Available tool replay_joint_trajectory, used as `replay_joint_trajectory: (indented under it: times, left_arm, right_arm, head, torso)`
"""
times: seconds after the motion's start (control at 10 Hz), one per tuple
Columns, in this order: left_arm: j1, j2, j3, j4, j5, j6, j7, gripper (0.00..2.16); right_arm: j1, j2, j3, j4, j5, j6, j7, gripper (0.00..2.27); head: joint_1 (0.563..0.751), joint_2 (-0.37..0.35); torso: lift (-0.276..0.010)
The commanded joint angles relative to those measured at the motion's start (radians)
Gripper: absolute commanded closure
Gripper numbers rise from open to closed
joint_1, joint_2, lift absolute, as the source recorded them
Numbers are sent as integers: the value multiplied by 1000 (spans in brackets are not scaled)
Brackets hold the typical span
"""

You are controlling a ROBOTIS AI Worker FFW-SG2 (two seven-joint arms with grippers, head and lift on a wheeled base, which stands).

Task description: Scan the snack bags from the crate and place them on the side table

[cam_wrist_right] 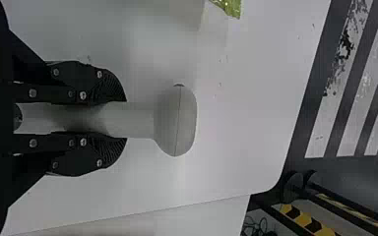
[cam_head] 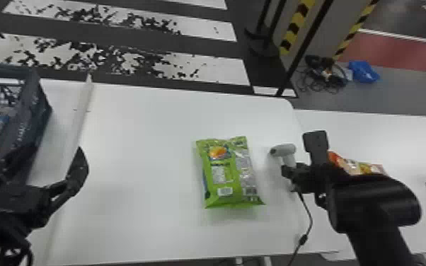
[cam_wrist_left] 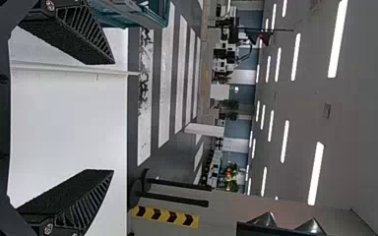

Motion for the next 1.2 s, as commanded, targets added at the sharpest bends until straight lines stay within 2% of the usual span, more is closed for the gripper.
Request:
replay_joint_trajectory:
  times: [0.0, 0.3, 0.6, 1.1]
  left_arm:
    - [0, 0, 0, -1, 0, 0, 0, 87]
    - [-6, -2, -5, 6, 0, 0, 0, 87]
    - [-8, -2, -8, 11, 0, 0, 0, 87]
    - [-6, -3, -9, 17, 0, 0, 5, 90]
  right_arm:
    - [31, 1, -15, -67, -4, 20, -6, 2246]
    - [151, 9, -77, -306, -33, 161, -6, 2250]
    - [266, 35, -103, -528, -67, 293, -4, 2246]
    - [389, 73, -92, -738, -99, 468, -3, 2246]
  head:
    - [695, -234]
    - [695, -237]
    - [695, -235]
    - [695, -191]
  torso:
    - [-81]
    - [-81]
    - [-81]
    - [-81]
